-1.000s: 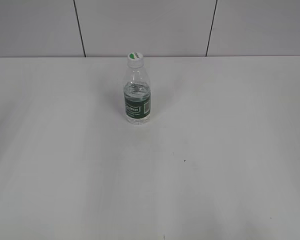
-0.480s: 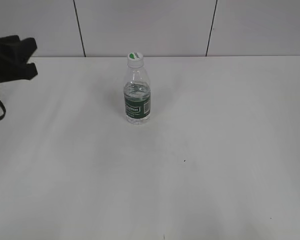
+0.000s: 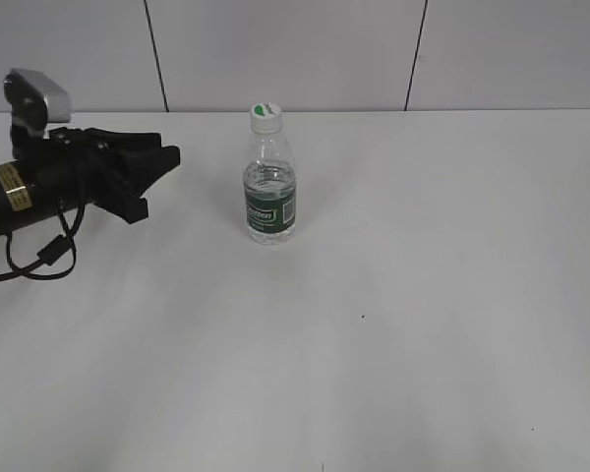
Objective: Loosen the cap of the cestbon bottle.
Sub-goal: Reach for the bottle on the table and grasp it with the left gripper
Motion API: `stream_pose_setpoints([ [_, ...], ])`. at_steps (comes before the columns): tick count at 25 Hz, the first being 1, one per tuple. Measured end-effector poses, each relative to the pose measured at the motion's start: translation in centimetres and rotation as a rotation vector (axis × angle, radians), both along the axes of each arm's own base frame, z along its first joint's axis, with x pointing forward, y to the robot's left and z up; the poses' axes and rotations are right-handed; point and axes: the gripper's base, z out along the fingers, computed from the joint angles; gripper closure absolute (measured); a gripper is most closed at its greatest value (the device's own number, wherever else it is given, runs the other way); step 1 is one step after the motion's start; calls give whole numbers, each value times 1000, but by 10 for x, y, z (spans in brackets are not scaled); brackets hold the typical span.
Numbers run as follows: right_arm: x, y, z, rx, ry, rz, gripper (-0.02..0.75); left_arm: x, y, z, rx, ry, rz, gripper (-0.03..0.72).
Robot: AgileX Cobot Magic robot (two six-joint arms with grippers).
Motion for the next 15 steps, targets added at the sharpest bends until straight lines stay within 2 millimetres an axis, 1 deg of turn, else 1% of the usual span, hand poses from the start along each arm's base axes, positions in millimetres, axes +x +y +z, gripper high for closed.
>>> stream_pose_setpoints([
  [5,0,0,0,0,0,0,253,20,-10,-8,28,8,-163,445],
  [9,0,0,0,0,0,0,253,33,-11,-11,37,9,-236,445],
  [11,0,0,0,0,0,0,253,35,-11,-14,27,14,-271,445],
  [15,0,0,0,0,0,0,253,32,-11,-22,28,31,-326,445],
])
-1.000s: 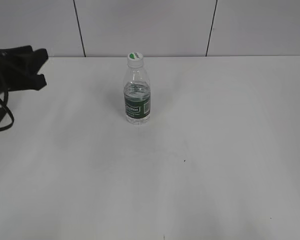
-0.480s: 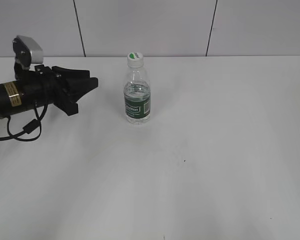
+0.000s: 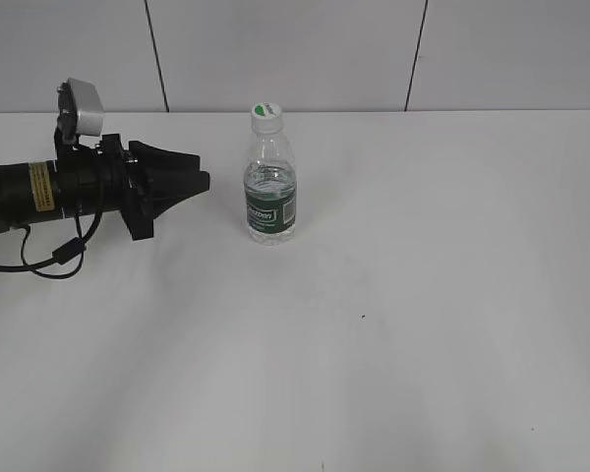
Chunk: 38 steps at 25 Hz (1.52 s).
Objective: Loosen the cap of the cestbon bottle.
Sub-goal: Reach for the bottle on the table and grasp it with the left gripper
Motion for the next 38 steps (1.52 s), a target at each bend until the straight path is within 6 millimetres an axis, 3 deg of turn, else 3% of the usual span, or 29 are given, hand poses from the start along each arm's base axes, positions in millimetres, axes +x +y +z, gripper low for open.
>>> stream_pose_setpoints([
  [9,0,0,0,0,0,0,253,8,4,2,-44,9,106,432],
  [11,0,0,0,0,0,0,253,8,3,0,-28,15,107,384],
  [16,0,0,0,0,0,0,253,11,0,-7,56,44,152,164],
  [19,0,0,0,0,0,0,253,10,-4,-11,102,42,138,120],
  [28,0,-2,0,3,1,-26,253,-4,-23,-13,152,-3,-54,109],
  [38,0,-5,0,10,3,-64,253,16,-30,-45,39,8,-93,109],
])
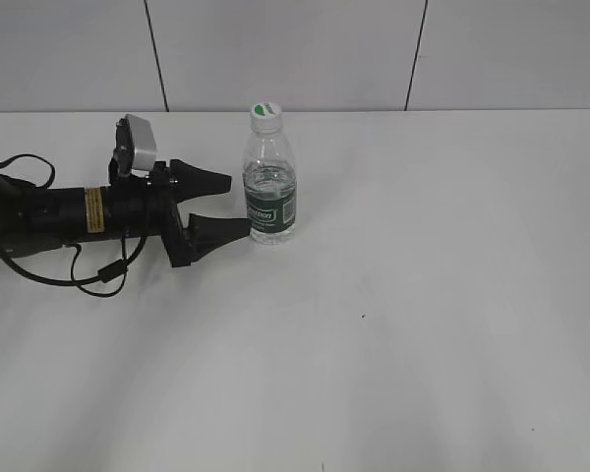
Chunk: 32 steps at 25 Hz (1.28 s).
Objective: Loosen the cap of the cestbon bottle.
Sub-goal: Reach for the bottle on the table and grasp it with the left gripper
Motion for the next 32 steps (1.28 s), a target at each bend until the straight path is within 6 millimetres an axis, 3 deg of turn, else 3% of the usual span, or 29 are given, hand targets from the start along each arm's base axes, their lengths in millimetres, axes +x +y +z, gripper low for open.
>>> stream_pose_setpoints([
  [20,0,0,0,16,0,-5,253,27,-60,-19,-53,-34,-141,137],
  [32,0,-1,0,13,0,-25,253,27,-65,-19,-57,-35,-148,137],
])
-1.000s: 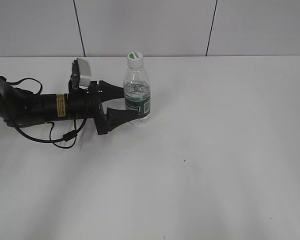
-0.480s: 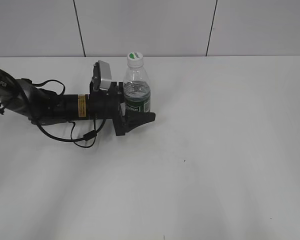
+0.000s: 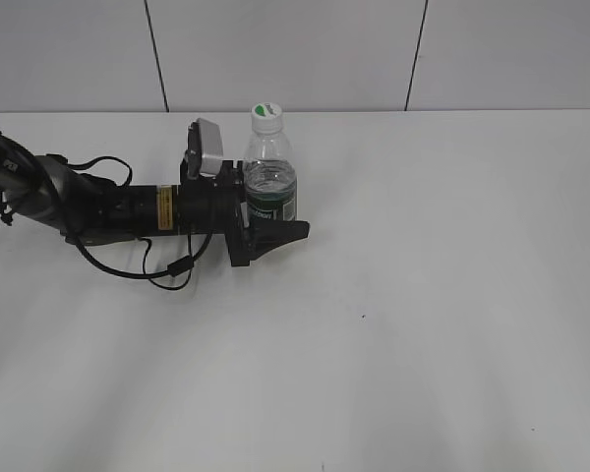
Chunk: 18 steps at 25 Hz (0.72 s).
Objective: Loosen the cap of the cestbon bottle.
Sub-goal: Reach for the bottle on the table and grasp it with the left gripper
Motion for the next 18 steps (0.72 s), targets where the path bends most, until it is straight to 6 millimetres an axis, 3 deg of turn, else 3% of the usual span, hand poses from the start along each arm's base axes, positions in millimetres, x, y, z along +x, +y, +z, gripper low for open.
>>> stream_pose_setpoints([
  [6,0,0,0,0,0,0,253,0,0,0,1,-2,-3,139],
  [12,0,0,0,1,0,0,253,0,0,0,2,-2,-4,281],
  [18,0,0,0,1,0,0,253,0,0,0,2,-2,-4,284],
])
